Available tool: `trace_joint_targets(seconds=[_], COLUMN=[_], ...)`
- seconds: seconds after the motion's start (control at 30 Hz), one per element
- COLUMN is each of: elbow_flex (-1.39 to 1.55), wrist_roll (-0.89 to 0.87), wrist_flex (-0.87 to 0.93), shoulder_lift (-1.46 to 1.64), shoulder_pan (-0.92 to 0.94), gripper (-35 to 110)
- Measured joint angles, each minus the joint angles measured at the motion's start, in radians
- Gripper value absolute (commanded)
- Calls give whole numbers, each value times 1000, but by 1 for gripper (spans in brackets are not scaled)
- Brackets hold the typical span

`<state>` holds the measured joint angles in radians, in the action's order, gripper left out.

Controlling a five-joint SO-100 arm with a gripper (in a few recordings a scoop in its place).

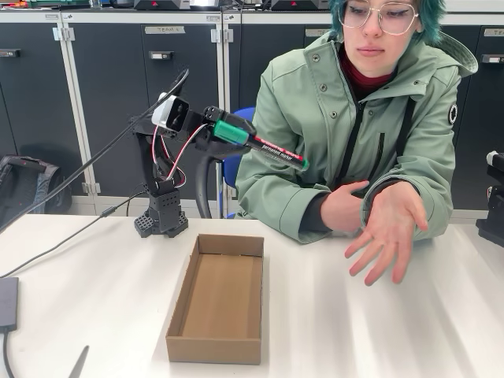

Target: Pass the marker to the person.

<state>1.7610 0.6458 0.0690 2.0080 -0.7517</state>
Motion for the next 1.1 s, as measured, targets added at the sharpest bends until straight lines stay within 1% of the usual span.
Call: trace_joint_targets(seconds=[0.2,0.27,0.33,0.4,0.5,0.57,0.63,0.77,0.97,1.1], elbow_flex=[-272,-382,-514,-664,-874,-951,-1002,-1029,-1028,-991], wrist_roll=[49,49,46,25,-34,-81,-132,-247,-417,-497], wrist_flex=[-20,11,92,213,397,489,565,658,746,770], shoulder_lift=[-207,-284,-371,-469,-598,-630,-646,-649,-649,-649], shoulder_pan=[-86,-115,-137,-152,-161,-164,-172,-193,-201,-201], gripper=[-5,-5,-5,-5,-5,-5,-5,-5,-5,-5])
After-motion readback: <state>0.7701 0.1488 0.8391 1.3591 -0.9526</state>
